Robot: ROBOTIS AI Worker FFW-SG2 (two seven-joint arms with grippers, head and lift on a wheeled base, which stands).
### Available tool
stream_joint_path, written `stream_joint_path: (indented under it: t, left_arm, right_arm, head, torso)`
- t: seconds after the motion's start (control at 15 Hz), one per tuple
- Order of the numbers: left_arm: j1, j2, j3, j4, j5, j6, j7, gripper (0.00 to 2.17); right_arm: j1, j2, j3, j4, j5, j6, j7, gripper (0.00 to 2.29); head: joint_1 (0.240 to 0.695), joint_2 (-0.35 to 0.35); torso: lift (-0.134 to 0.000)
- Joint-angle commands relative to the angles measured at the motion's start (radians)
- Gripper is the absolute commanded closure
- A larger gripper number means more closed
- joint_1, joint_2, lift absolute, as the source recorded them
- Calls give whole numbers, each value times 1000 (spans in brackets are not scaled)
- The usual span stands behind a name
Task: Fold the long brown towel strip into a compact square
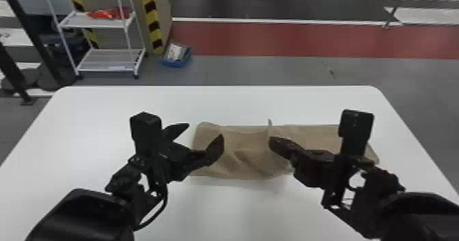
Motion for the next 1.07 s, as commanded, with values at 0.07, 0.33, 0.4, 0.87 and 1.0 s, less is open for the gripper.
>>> stream_joint_path:
  t: [0.07, 0.33, 0.4, 0.87, 1.0]
  left_arm:
    - [7, 0, 0, -7, 1, -5, 0, 29]
    - [18, 2, -1, -5, -1, -14, -1, 29]
    - [21, 2, -1, -5, -1, -14, -1, 29]
    - [27, 3, 2, -2, -2, -26, 2, 29]
    - [25, 3, 5, -2, -2, -26, 3, 29]
  right_arm:
    - [51, 1, -59, -18, -2, -9, -6, 1173]
    - [-20, 1, -108, 121, 13, -73, 8, 1173]
    - [-20, 1, -109, 123, 15, -107, 10, 1173]
    - [-53, 1, -100, 214, 55, -181, 21, 1173]
    - [-82, 1, -99, 276, 78, -156, 21, 1166]
  head:
    - [695, -45]
    - [695, -89]
    - [695, -103]
    - [695, -111]
    - [695, -113]
  torso:
    - [-124]
    - [-124]
    - [-124]
    - [-124]
    - [-124]
